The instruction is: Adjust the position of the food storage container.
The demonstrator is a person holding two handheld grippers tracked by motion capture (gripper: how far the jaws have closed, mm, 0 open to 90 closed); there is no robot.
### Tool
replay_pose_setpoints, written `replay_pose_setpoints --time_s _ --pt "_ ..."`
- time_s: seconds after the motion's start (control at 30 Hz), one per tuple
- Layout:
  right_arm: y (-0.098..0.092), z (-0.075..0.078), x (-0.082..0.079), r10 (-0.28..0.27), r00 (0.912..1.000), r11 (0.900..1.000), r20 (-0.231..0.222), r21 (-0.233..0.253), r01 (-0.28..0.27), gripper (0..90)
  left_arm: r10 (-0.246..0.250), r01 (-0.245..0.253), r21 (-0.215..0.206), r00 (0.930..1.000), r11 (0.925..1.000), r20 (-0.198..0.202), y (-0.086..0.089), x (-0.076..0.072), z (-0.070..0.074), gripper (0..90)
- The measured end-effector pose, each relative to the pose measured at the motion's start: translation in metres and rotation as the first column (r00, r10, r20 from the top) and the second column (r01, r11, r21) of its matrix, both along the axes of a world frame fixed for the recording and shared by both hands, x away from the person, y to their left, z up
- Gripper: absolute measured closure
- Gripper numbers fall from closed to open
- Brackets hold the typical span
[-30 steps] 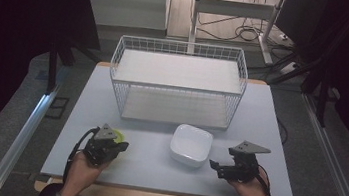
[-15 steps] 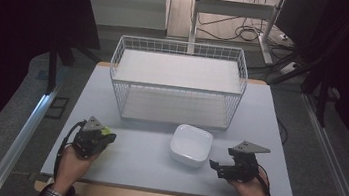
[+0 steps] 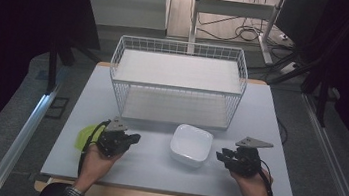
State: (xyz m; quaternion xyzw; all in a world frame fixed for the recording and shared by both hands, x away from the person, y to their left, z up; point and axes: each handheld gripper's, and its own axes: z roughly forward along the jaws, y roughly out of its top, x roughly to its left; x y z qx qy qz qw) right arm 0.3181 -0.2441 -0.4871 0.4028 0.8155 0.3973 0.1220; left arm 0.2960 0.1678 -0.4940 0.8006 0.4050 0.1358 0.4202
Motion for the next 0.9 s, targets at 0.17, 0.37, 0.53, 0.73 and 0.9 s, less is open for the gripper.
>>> replay_pose_setpoints --time_s 0.17,0.37,0.53,0.73,0.9 --pt "0.004 -0.004 0.01 0.01 0.9999 1.0 -0.013 -0.027 -0.01 84.1 -0.028 0.028 0.015 0.9995 0.9995 0.01 -0.018 0.009 -0.003 88.1" --pt "0.01 -0.006 0.021 0.0 1.0 1.0 -0.008 -0.03 -0.001 87.8 -0.062 0.061 0.045 0.9979 0.9971 0.018 -0.043 0.026 -0.007 87.8" --pt "0.021 -0.011 0.04 0.0 0.9999 0.999 -0.015 -0.039 -0.001 86.5 -0.058 0.057 0.059 0.9983 0.9966 0.009 -0.055 0.04 -0.012 86.6" --pt "0.029 -0.016 0.05 0.013 0.9995 0.999 -0.029 -0.033 -0.014 86.5 -0.046 0.047 0.078 0.9989 0.9959 -0.008 -0.058 0.047 -0.017 86.0" --pt "0.039 -0.018 0.054 0.041 0.9982 0.999 -0.043 -0.014 -0.042 86.5 -0.034 0.037 0.087 0.9988 0.9955 -0.035 -0.057 0.049 -0.021 84.7"
